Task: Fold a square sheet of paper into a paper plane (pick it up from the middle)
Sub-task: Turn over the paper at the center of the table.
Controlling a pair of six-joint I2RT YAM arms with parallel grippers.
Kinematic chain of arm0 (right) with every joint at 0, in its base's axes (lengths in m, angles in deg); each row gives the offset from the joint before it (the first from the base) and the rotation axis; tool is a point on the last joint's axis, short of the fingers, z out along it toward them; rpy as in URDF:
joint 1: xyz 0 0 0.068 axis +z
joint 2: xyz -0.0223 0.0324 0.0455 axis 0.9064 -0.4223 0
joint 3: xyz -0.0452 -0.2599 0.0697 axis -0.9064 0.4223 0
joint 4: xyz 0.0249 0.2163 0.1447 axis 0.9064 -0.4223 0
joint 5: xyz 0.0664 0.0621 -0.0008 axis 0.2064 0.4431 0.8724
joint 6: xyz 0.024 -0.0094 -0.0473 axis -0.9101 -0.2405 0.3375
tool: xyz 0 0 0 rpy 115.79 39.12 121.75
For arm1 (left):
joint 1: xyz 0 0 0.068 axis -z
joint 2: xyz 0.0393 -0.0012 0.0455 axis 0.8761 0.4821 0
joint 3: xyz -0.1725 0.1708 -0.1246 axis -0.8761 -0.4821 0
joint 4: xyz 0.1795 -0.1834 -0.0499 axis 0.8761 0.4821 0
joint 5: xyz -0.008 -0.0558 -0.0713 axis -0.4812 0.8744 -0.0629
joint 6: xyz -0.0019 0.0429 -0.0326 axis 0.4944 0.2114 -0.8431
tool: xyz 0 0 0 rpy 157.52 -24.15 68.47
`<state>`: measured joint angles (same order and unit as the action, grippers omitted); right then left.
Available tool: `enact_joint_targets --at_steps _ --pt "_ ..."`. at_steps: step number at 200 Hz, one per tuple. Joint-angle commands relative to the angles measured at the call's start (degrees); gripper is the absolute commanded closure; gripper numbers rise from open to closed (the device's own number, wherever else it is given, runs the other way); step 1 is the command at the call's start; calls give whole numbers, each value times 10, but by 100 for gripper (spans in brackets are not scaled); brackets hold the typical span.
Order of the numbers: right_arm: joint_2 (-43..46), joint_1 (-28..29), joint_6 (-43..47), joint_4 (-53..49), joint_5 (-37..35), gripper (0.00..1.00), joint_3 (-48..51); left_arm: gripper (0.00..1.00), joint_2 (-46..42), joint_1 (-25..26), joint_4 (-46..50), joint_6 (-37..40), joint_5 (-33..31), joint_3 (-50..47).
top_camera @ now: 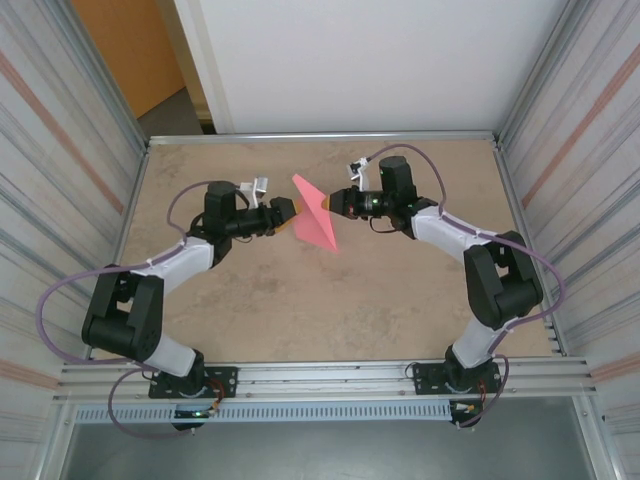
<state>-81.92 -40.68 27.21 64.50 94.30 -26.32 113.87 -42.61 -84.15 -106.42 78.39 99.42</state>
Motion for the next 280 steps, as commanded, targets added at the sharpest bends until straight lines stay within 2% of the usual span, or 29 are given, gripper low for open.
enact_joint_targets --at_steps 1,36,74,116,169,206,234,262,280 --pt "21 -3 -92 77 23 95 14 39 -2 13 -45 -7 34 22" --pt "17 -3 -154 137 39 95 20 44 19 21 -119 -43 58 29" --pt "13 -3 -192 175 48 94 23 48 21 30 -77 -8 52 43" --pt "0 -3 -228 209 57 93 22 50 29 45 -99 -3 70 59" --pt "-1 -7 -238 211 56 90 27 67 28 47 -108 1 66 54" --pt "0 -15 -238 209 56 82 32 77 27 46 -101 8 61 53" --pt "9 -22 -223 184 51 73 31 85 32 45 -92 9 58 53" --pt "34 -33 -156 86 21 63 26 88 30 39 -68 21 47 51" --pt "56 -46 -101 11 -13 59 26 89 24 37 -15 53 32 57"
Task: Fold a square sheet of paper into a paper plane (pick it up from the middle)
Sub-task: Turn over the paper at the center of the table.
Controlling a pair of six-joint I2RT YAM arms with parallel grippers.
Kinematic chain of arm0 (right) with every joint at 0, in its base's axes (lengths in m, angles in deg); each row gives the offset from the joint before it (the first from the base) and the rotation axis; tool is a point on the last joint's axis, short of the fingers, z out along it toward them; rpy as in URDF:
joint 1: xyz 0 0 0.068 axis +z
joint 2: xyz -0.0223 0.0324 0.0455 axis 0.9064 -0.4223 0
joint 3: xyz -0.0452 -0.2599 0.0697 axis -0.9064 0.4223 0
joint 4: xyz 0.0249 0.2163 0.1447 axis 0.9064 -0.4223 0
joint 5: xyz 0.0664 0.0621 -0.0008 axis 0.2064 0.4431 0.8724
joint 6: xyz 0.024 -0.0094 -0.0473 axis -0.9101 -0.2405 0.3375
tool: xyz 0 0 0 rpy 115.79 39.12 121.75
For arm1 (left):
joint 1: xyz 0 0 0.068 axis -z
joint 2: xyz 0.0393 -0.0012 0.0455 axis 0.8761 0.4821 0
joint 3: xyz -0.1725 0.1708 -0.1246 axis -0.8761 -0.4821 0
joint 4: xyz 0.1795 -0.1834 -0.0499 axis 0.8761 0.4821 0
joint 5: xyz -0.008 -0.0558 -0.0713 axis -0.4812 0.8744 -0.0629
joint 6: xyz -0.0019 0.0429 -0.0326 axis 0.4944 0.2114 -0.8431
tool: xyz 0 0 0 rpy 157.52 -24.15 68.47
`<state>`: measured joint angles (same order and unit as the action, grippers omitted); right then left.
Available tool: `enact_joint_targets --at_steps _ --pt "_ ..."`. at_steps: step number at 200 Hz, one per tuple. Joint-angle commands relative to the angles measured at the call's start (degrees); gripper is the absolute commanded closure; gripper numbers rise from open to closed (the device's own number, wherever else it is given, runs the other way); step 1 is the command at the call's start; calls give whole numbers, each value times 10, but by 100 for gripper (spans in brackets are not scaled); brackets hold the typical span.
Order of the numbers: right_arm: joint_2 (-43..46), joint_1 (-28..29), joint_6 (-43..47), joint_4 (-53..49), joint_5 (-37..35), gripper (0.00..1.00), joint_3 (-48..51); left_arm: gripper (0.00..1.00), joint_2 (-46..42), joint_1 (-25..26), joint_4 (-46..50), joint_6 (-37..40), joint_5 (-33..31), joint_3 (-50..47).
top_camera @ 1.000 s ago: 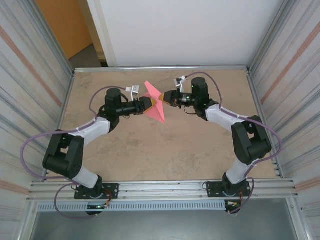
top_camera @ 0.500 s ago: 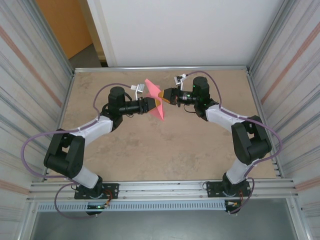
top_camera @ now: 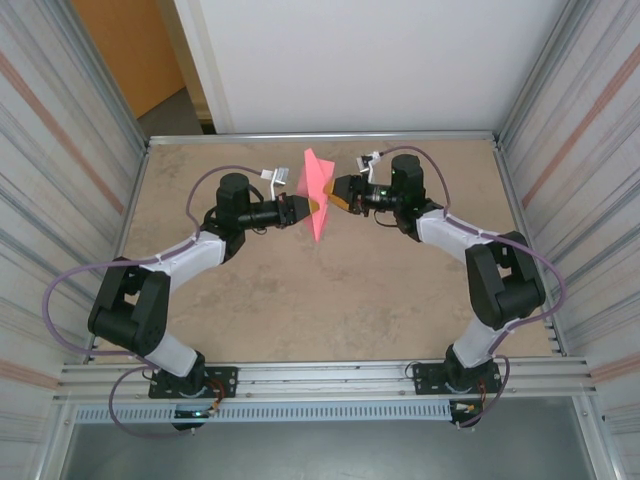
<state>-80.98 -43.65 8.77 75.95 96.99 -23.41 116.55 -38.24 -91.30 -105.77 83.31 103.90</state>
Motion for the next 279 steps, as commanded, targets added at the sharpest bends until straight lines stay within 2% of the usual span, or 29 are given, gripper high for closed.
enact_joint_targets --at_steps 1,23,49,70,98,126,142,177,205,246,279 --pt "48 -17 87 -110 -42 59 -3 89 -3 -7 60 50 -19 12" --pt "76 -29 162 -209 -99 56 -3 89 -20 -6 199 136 -78 34" --pt "108 -43 220 -280 -161 56 12 90 -30 14 404 263 -239 87" --pt "134 -48 246 -313 -210 55 28 90 -21 39 511 321 -382 123" --pt "161 -50 260 -339 -269 53 51 90 13 83 603 361 -581 168" --pt "176 -53 256 -344 -299 53 72 90 70 118 670 364 -742 212" --pt "181 -56 254 -348 -309 53 80 91 110 134 699 359 -813 233" --pt "184 -67 244 -352 -318 53 96 92 189 157 730 344 -891 259" --pt "184 -75 238 -352 -316 52 106 92 241 172 736 333 -931 271" --pt "177 -78 236 -352 -314 52 110 91 306 192 743 317 -952 287" --pt "168 -77 231 -350 -310 52 109 87 335 207 744 310 -941 297"
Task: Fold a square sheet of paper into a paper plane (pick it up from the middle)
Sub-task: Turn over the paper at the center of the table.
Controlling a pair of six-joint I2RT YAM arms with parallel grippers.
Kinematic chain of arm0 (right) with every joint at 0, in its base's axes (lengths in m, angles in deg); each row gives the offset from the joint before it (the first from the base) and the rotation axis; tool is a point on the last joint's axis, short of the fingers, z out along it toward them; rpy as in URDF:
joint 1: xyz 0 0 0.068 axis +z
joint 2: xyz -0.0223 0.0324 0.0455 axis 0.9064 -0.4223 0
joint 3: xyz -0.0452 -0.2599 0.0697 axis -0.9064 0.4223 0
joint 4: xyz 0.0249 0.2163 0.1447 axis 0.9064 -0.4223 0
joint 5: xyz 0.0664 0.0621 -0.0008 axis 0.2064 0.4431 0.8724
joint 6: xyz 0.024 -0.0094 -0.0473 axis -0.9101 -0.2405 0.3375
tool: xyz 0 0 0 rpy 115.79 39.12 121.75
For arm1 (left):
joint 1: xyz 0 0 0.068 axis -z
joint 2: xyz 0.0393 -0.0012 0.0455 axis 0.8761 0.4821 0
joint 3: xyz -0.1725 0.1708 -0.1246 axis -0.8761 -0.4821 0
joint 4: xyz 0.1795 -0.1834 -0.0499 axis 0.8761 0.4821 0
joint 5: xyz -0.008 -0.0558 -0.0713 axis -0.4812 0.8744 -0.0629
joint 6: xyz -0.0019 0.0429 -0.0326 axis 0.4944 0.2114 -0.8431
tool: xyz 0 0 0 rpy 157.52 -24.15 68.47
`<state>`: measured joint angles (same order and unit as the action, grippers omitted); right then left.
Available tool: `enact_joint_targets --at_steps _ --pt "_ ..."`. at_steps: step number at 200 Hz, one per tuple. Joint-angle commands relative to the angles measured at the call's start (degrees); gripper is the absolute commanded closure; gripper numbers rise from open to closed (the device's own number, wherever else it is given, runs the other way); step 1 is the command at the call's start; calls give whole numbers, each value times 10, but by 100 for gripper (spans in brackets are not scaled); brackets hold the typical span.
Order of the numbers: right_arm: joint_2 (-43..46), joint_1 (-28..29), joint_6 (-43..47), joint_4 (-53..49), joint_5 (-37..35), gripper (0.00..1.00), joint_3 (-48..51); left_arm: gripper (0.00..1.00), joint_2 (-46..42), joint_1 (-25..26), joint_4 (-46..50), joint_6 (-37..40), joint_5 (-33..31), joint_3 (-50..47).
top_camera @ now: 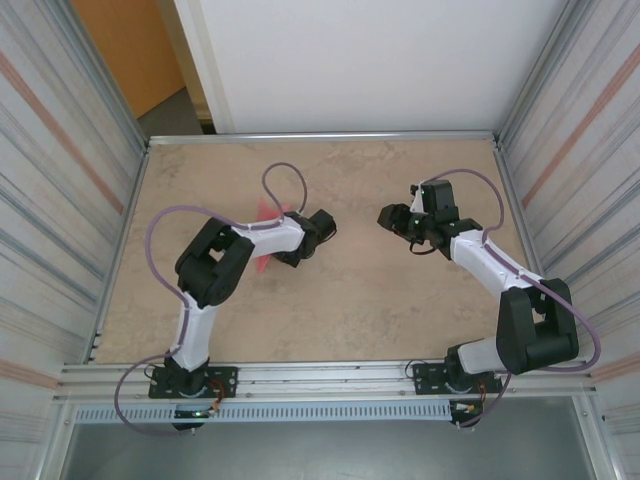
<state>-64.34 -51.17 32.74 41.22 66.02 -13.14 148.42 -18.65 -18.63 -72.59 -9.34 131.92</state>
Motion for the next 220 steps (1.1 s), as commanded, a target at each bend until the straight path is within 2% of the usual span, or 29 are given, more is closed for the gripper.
enact_joint_targets --at_steps 1,62,120,162,194,220 --pt "1 -2 -9 -3 0 52 6 87 17 11 17 -21 -14 17" --pt "-4 -3 -19 2 -7 52 5 76 1 25 15 -43 50 27" --pt "5 -3 -34 7 -19 51 5 64 -74 32 4 -55 153 50" --pt "3 -3 -43 21 -22 51 9 58 -90 49 4 -70 191 64" --pt "-3 3 -30 37 -10 49 8 57 -142 57 -12 -80 250 57" --pt "-10 18 -16 45 -11 47 4 56 -222 57 -59 -93 285 -4"
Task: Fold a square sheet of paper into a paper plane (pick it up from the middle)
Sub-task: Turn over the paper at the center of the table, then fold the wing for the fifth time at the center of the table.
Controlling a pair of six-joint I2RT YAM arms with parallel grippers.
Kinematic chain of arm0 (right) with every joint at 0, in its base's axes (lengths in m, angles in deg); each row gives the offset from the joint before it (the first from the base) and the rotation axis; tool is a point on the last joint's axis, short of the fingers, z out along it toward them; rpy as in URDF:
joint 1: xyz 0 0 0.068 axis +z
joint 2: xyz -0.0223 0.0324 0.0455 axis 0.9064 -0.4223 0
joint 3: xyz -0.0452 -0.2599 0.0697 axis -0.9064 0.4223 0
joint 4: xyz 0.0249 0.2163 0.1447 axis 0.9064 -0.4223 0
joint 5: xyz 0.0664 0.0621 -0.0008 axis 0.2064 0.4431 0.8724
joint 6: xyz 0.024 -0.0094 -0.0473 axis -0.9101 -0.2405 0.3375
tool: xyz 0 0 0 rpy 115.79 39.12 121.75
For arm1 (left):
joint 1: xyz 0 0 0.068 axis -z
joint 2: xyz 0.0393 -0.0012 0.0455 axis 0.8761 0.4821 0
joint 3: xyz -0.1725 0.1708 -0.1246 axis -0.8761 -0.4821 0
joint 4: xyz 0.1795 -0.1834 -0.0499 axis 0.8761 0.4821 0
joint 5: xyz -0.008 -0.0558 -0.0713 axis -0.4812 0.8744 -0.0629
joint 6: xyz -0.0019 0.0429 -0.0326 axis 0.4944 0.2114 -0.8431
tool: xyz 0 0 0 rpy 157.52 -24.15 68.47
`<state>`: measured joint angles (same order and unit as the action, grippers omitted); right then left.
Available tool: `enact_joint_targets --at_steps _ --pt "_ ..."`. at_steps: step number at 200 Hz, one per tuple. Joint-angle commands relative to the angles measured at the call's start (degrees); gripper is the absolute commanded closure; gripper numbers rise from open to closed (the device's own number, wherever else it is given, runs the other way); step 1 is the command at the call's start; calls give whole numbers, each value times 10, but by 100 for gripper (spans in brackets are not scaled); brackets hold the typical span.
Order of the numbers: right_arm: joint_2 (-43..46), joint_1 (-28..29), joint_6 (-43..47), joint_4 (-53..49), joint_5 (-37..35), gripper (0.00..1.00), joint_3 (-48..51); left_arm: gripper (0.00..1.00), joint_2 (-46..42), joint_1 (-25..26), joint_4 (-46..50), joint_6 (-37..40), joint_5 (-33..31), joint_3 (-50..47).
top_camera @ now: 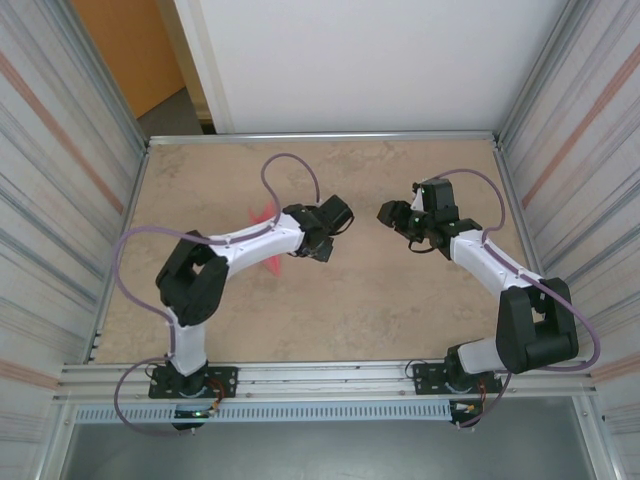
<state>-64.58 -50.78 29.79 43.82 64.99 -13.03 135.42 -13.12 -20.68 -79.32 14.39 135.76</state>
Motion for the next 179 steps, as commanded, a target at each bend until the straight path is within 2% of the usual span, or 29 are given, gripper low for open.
enact_joint_targets --at_steps 1,27,41,75,107,124,155,179 --pt "-9 14 13 19 -1 46 3 56 -96 2 -41 -26 48 -45" --pt "-26 30 22 24 0 45 -7 55 -190 -4 -78 -55 46 -125" --pt "-40 45 36 17 -4 44 -21 54 -240 -27 -94 -85 57 -176" --pt "-101 119 88 -49 -55 44 -103 52 -349 -163 -152 -164 186 -313" --pt "-191 240 187 -113 -109 46 -220 46 -420 -313 -192 -203 294 -418" --pt "-250 295 221 -137 -129 46 -286 45 -428 -380 -182 -201 327 -443" --pt "-339 347 240 -153 -115 46 -389 42 -427 -463 -164 -194 350 -469" --pt "-400 368 249 -168 -86 46 -462 41 -429 -488 -167 -186 362 -481"
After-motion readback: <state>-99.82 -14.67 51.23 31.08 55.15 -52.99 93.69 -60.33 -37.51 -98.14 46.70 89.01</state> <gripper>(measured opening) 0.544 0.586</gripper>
